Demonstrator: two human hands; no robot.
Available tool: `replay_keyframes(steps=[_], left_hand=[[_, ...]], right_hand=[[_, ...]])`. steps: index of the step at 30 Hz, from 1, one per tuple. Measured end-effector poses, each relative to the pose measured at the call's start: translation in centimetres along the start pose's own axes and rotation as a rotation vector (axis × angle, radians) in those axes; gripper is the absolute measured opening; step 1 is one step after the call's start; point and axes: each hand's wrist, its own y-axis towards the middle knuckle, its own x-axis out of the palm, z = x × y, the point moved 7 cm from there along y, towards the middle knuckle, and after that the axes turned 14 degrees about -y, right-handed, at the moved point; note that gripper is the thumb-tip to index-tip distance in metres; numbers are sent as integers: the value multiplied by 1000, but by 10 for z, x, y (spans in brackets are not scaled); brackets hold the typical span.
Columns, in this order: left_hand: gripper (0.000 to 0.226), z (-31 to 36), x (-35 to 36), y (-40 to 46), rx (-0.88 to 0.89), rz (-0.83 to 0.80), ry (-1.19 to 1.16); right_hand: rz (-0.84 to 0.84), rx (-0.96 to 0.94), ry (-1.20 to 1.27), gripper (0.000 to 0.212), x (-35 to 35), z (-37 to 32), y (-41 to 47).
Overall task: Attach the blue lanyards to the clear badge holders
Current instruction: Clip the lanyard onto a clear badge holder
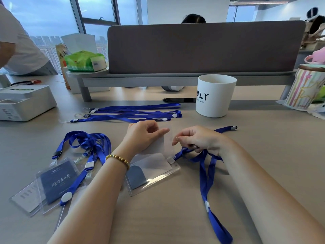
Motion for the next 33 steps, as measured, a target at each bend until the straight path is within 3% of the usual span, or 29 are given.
replay_keyframes(steps=[4, 11, 15, 21, 28, 33], left_hand=[[34, 0, 5, 0, 2, -31, 3], [31, -13, 1, 6, -39, 12, 2], [38, -17, -2, 7, -55, 52, 82], [47, -16, -3, 6, -58, 98, 244], [39, -22, 0, 7, -142, 68, 97], [30, -14, -6, 5, -36, 181, 20]], right_hand=[[0, -24, 4, 19, 2, -2, 0], [43, -57, 0, 25, 6, -7, 3], [146, -96, -50, 27, 4, -11, 5], [149, -22, -127, 40, 10, -14, 6], [299, -63, -206, 17, 9, -23, 7], [254, -74, -44, 14, 11, -21, 7]])
